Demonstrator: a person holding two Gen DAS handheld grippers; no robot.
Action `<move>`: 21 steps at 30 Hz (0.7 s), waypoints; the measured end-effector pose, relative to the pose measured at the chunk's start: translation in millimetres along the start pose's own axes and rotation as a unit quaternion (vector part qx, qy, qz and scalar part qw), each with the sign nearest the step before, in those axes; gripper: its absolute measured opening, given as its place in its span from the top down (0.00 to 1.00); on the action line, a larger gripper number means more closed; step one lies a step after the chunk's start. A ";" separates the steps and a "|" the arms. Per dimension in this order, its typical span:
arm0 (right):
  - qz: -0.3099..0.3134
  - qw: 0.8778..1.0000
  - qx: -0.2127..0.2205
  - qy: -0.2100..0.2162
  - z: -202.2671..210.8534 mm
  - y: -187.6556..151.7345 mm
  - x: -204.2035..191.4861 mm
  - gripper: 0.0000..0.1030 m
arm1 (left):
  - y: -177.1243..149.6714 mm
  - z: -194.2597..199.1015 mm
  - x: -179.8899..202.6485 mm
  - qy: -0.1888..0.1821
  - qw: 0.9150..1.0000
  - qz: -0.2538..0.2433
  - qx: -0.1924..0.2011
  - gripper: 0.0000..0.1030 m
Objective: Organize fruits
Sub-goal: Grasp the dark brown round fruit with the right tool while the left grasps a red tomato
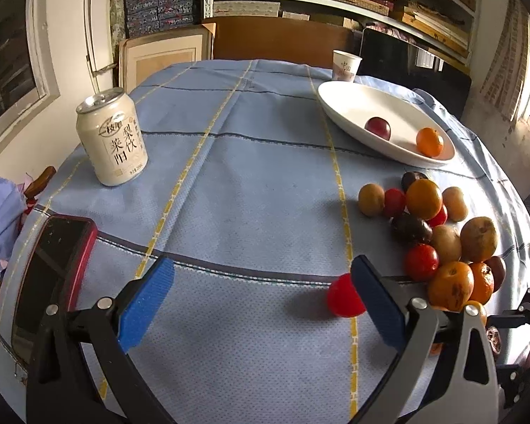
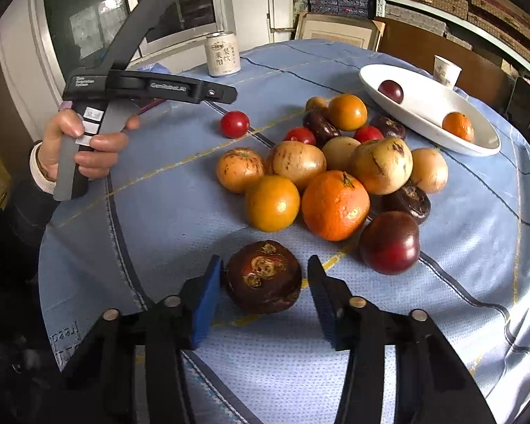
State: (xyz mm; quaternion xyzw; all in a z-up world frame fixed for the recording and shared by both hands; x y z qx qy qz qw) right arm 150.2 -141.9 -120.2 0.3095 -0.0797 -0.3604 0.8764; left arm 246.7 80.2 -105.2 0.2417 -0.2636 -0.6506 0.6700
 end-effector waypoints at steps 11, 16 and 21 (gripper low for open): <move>-0.048 0.998 0.036 -0.002 19.6 2.9 20.8 0.59 | -9.3 4.4 33.9 -0.057 0.997 -0.055 -0.003 0.04; -0.080 0.996 0.051 0.003 27.1 5.7 32.9 0.59 | -13.7 0.7 44.8 -0.070 0.995 -0.074 -0.014 0.23; -0.093 0.994 0.055 0.003 28.8 7.2 38.0 0.59 | -17.2 -6.7 50.1 -0.083 0.993 -0.078 -0.030 0.39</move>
Point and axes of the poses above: each gripper's, at about its wrist camera, not at the fingertips, and z roughly against the way its jaws point, x to its right, y to its top, the point moved 8 cm from there along -z, roughly the way its jaws point, and after that the axes turned 1 degree about -z, right-handed, at the moved point
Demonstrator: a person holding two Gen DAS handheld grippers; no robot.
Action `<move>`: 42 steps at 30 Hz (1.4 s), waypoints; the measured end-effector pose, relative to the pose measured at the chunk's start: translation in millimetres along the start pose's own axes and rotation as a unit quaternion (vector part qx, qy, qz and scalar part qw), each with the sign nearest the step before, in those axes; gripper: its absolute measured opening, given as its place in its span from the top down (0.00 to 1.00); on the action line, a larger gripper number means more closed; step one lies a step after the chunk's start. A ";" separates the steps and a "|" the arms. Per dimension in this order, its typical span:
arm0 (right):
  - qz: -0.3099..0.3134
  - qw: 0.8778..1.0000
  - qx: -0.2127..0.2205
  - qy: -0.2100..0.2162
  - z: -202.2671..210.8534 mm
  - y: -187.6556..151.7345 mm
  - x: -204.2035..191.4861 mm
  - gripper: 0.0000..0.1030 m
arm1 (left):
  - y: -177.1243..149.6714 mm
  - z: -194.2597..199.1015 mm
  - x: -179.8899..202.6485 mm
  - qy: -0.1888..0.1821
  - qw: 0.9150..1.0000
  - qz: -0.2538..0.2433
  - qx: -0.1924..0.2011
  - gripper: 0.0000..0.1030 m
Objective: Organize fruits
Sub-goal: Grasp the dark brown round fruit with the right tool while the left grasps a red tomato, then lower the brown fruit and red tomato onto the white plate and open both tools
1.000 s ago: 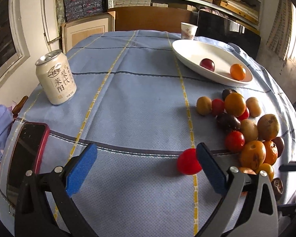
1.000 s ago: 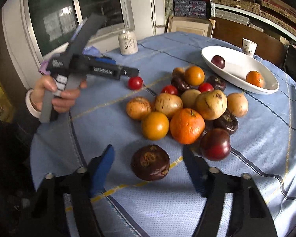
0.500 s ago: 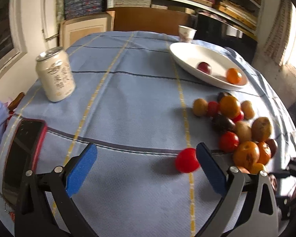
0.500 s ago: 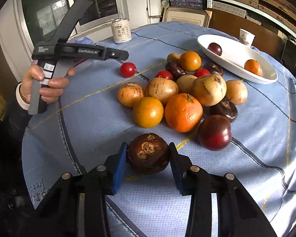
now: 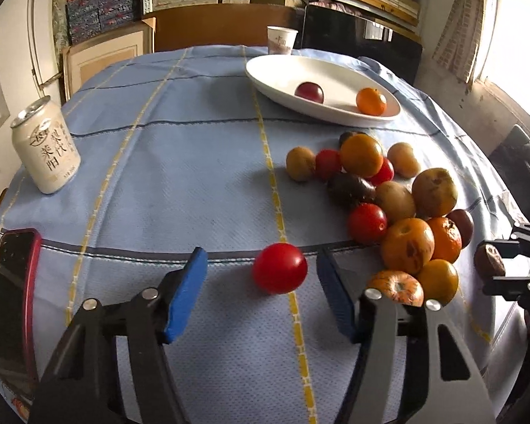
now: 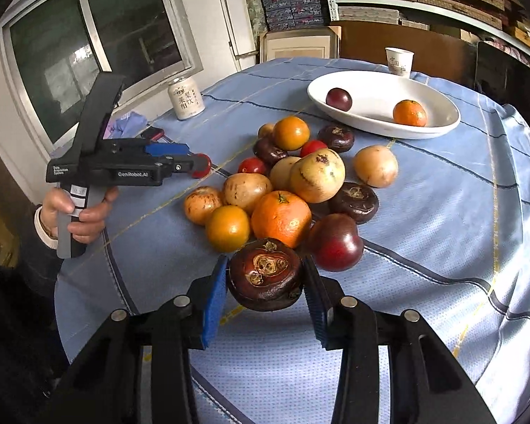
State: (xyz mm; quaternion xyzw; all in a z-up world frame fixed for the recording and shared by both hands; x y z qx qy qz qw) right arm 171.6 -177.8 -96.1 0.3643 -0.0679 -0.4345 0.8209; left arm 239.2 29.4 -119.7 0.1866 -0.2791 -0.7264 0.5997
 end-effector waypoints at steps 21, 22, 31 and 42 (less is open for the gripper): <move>-0.009 1.000 0.003 -0.003 1.9 -1.2 4.1 0.59 | -5.9 -7.8 9.6 -0.001 1.000 -0.024 -0.017 0.69; -0.011 1.000 0.003 -0.003 1.7 -1.2 4.9 0.59 | -6.1 -7.5 10.1 0.000 1.000 -0.025 -0.017 0.69; -0.052 0.997 0.051 0.009 14.8 11.0 18.2 0.59 | -3.5 -1.4 8.2 -0.013 1.000 -0.012 -0.005 0.69; -0.122 0.980 0.130 -0.088 22.2 100.0 79.2 0.59 | 70.4 14.2 13.1 -0.053 0.997 0.005 0.047 0.69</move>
Point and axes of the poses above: each gripper's, at about its wrist camera, not at the fingertips, and z roughly against the way its jaws point, x to its right, y to its top, the point moved 8 cm from there along -z, roughly the way its jaws point, and after that the axes turned 1 degree about -z, right-handed, at the moved point
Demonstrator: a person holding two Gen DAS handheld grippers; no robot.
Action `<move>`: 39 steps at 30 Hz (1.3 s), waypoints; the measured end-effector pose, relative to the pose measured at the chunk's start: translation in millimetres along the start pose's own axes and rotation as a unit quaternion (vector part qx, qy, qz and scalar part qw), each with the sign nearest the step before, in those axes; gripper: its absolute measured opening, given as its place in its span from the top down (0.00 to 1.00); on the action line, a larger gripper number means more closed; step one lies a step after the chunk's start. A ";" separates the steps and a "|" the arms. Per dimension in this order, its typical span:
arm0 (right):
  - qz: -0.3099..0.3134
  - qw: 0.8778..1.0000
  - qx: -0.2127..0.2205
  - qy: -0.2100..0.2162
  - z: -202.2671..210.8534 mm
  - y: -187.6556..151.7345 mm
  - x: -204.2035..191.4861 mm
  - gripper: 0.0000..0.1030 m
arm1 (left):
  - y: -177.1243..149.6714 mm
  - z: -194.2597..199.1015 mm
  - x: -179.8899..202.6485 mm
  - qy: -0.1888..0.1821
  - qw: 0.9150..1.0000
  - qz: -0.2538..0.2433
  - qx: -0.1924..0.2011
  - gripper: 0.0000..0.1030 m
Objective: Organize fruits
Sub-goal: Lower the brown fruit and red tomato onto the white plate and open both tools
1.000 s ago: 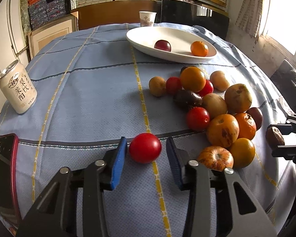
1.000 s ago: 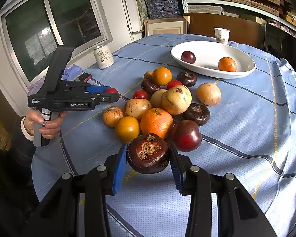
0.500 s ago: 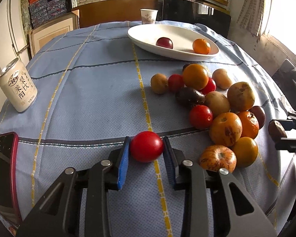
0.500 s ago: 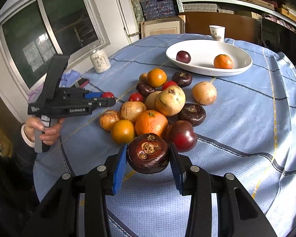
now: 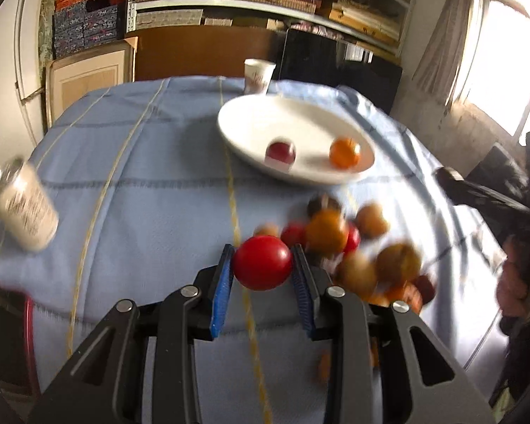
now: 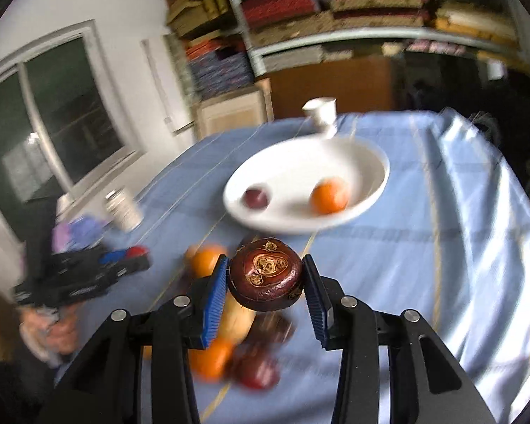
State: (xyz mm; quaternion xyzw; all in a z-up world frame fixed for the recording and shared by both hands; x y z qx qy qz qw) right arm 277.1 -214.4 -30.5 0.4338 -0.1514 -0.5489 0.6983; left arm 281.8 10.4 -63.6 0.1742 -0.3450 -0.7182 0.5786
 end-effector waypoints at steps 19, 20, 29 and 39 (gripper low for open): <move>-0.021 0.996 -0.074 -0.041 -138.9 38.8 23.7 0.59 | 138.8 -167.4 -3.5 0.054 0.995 -0.016 -0.084 0.69; -0.020 0.996 -0.077 -0.039 -140.5 39.1 24.3 0.58 | 137.9 -168.8 -3.8 0.050 0.995 -0.013 -0.087 0.60; -0.023 0.999 -0.019 -0.026 -83.5 50.6 20.1 0.37 | 116.2 -83.2 -4.7 0.102 0.995 -0.020 -0.006 0.05; -0.024 0.999 -0.024 -0.027 -18.3 -30.5 29.7 0.37 | -9.1 -6.4 -11.0 0.071 0.997 0.028 -0.005 0.04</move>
Point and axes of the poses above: each gripper's, at about its wrist camera, not at the fingertips, and z roughly against the way its jaws point, x to its right, y to its top, the point moved 8 cm from there along -z, roughly the way its jaws point, and after that the axes turned 1 degree about -z, right-handed, at the moved point
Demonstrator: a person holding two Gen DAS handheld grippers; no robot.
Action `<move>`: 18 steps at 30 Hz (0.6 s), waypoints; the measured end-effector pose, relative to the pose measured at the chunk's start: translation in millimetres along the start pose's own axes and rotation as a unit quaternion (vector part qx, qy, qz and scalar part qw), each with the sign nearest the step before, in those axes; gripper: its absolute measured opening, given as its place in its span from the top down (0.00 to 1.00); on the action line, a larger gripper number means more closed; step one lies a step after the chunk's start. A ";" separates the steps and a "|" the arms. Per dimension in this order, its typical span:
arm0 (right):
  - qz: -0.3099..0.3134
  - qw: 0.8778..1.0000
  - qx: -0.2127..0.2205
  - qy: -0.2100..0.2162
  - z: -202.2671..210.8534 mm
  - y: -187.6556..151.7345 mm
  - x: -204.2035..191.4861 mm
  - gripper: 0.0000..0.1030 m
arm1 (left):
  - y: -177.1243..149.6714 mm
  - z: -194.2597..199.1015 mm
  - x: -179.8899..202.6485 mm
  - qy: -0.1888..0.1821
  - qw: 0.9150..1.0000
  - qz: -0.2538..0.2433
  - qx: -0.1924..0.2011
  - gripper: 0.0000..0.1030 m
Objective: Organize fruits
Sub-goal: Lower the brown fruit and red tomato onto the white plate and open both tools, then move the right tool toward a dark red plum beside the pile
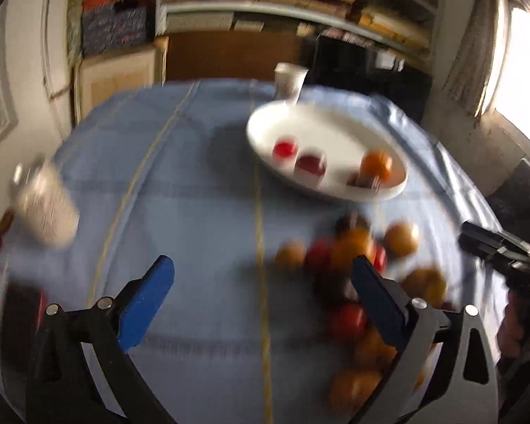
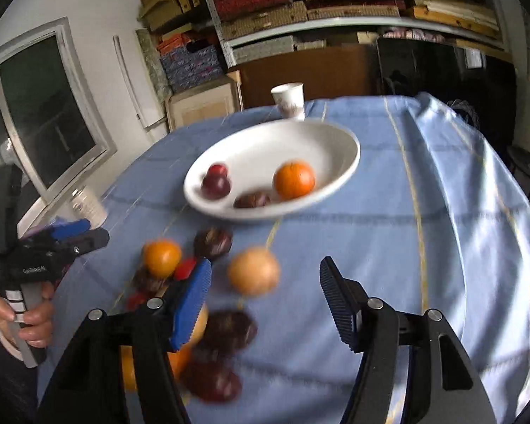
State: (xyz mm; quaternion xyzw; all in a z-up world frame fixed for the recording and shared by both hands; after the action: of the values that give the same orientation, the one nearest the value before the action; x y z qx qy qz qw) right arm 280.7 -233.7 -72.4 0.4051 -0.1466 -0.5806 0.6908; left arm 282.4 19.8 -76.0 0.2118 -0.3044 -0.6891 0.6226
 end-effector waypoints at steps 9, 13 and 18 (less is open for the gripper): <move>0.111 0.992 -0.057 0.014 18.0 -53.6 -25.3 0.36 | -62.9 16.7 -9.1 -0.030 0.999 0.017 -0.024 0.04; 0.143 0.986 -0.083 0.016 12.9 -68.8 -34.9 0.36 | -67.5 16.1 -7.6 -0.025 0.999 0.015 -0.030 0.04; 0.156 0.983 -0.092 0.012 12.2 -75.6 -39.2 0.36 | -69.5 14.2 -0.6 -0.011 0.999 -0.005 -0.033 0.04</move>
State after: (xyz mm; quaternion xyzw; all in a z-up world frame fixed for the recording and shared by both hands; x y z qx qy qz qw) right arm 209.7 -202.1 -109.4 0.3190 -0.1453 -0.4716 0.8091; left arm 222.3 25.3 -113.2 0.1848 -0.2874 -0.7043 0.6223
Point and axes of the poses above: each gripper's, at about its wrist camera, not at the fingertips, and z roughly against the way its jaws point, x to its right, y to its top, the point moved 8 cm from there along -z, roughly the way its jaws point, and after that the axes turned 1 degree about -z, right-handed, at the moved point
